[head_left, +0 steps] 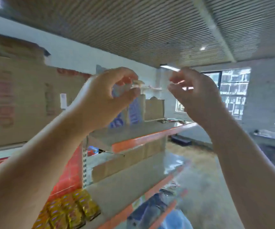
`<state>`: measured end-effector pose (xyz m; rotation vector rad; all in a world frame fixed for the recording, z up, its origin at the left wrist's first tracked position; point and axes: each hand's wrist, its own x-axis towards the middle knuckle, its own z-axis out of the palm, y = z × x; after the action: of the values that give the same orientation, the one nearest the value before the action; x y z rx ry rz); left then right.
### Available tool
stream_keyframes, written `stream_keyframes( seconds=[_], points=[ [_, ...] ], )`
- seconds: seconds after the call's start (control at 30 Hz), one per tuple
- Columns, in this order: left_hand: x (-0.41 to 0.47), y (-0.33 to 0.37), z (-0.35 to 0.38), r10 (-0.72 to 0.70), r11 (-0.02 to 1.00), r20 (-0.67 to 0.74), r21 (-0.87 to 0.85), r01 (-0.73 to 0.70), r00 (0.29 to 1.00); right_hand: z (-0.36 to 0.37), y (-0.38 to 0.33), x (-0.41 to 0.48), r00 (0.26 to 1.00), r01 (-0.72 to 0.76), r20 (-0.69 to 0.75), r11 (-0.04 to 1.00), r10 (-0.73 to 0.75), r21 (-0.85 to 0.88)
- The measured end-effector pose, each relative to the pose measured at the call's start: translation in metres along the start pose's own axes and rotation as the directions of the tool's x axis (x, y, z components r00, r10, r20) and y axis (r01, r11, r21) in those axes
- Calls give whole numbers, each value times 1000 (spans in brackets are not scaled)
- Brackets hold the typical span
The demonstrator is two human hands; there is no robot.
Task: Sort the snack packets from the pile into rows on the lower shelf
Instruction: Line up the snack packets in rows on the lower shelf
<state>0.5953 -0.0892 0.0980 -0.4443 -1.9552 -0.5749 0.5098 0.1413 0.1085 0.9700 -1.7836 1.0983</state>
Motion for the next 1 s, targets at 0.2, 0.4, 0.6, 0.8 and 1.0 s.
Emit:
stream_keyframes(
  seconds=[0.2,0.4,0.6,0.8,1.0],
  points=[
    [38,23,99,33,987,48,-157,-25,998,-81,65,-4,992,-102,-91,988,91,-120],
    [65,1,170,72,982,99,-180,-53,992,-90,126,1,982,-172,-110,974,156,-146],
    [111,-50,248,87,966,87,-251,-62,992,-68,204,27,979,-202,-73,965,193,-165],
    [190,-117,332,97,975,124,-209,-69,988,-32,298,85,985,-172,-53,962,165,-213],
    [251,-163,388,113,985,241,-155,-77,964,-13,375,124,985,-170,-53,950,162,-260]
  ],
)
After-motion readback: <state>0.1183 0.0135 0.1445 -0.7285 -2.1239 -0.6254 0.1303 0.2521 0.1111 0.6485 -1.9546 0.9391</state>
